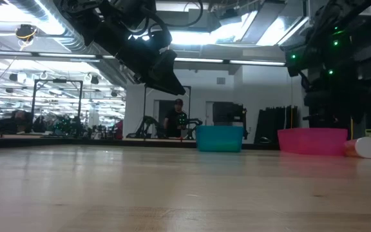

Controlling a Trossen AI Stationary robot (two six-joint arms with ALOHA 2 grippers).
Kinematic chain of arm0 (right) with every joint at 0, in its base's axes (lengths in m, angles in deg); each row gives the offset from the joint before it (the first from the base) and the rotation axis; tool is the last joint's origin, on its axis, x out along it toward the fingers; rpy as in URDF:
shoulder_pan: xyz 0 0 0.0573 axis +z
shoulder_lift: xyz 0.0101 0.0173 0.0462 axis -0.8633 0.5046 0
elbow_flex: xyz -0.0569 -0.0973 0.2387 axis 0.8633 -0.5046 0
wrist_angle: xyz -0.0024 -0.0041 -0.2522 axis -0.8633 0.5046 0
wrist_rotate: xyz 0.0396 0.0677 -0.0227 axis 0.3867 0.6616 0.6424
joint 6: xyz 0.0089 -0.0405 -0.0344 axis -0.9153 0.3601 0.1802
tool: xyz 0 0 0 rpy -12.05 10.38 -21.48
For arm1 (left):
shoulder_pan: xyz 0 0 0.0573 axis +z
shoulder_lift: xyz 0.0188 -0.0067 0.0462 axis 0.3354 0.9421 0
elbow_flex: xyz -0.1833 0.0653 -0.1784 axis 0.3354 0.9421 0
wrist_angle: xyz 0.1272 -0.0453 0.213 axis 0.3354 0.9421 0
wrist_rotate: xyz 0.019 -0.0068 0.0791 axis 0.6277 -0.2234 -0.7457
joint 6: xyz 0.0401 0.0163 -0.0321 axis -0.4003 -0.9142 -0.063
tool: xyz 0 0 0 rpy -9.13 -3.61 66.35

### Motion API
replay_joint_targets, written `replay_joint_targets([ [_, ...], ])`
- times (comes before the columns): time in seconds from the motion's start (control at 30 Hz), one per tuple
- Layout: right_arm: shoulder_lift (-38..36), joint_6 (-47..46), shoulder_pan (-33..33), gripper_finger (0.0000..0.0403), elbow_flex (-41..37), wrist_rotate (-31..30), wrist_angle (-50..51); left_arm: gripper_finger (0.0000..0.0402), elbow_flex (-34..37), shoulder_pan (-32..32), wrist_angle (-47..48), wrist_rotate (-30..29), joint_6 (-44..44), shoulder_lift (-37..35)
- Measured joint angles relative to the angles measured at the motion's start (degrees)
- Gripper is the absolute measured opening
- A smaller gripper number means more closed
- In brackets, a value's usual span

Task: Pick and place medicine bottles into bin by pill shape (circle, oval)
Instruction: Put the big orange pill bottle into the pink bin

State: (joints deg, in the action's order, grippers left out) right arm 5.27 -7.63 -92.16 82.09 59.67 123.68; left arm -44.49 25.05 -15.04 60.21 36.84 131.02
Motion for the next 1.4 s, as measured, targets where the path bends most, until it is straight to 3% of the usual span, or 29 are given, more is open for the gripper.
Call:
replay_joint_targets([
  [0.23,0.0,0.0,-3.1,0.0173,-1.2,1.9,0.4,0.0163,0.0,0.0,0.0,0.0,0.0,0.0],
  [0.67,-0.1,3.4,-7.4,0.0173,-8.5,3.4,-9.8,0.0163,0.0,0.0,0.0,0.0,0.0,0.0],
  [1.1,-0.1,7.2,-7.2,0.0173,-8.7,6.4,-10.9,0.0163,0.0,0.0,0.0,0.0,0.0,0.0],
  [1.4,-0.1,12.8,-3.2,0.0173,-8.7,9.3,-11.5,0.0163,0.0,0.0,0.0,0.0,0.0,0.0],
])
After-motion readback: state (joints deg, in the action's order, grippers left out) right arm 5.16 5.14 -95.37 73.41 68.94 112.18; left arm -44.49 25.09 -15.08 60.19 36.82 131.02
